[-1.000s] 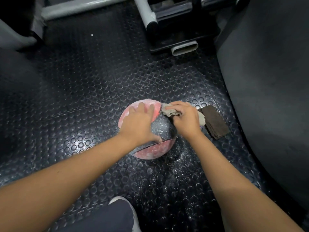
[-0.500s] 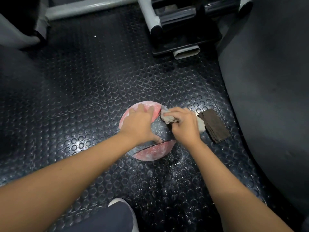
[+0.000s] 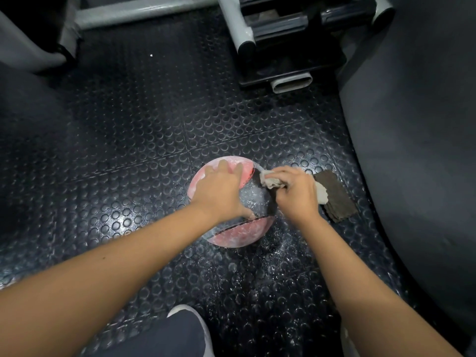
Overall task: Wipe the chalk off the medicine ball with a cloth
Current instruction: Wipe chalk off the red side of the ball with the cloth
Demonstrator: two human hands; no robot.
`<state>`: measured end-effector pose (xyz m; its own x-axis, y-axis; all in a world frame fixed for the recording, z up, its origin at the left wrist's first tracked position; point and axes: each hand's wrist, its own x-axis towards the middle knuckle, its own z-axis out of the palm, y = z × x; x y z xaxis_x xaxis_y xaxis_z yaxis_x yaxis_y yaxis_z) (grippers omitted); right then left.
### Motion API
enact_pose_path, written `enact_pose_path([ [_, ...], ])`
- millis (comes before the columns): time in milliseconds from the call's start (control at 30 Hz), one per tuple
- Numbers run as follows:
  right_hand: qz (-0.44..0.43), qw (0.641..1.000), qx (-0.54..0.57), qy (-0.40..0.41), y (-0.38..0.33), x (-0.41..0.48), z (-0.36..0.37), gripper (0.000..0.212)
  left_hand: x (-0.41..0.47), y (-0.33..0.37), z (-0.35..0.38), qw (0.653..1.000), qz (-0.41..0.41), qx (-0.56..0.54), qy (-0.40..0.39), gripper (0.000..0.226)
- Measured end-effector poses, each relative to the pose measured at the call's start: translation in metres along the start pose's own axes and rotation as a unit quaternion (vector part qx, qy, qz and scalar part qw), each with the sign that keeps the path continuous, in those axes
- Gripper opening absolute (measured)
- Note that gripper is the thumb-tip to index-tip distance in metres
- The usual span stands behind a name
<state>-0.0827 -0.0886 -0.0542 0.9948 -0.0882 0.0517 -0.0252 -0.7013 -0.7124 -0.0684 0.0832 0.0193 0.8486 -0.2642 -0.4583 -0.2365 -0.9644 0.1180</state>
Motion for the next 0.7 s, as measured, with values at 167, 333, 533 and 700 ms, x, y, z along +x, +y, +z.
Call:
enact_pose_path([
  [167,-0.028,0.999,-0.019,-0.037,-0.025,0.009,0.004,0.046,0.003,-0.002,-0.003,1.000,-0.014,-0.007,0.001,0.102],
  [333,-0.007,1.000,-0.019,-0.020,-0.003,-0.001,-0.002,0.048,0.005,-0.011,-0.004,0.999,-0.029,-0.022,-0.003,0.109],
  [533,-0.055,0.998,-0.032,-0.030,-0.030,0.016,0.009,0.046,0.006,-0.015,-0.004,0.998,-0.047,-0.036,0.007,0.106],
  [700,-0.013,0.999,-0.023,-0.030,-0.013,0.006,0.003,0.045,0.006,-0.021,-0.004,0.997,-0.050,-0.051,0.009,0.109],
])
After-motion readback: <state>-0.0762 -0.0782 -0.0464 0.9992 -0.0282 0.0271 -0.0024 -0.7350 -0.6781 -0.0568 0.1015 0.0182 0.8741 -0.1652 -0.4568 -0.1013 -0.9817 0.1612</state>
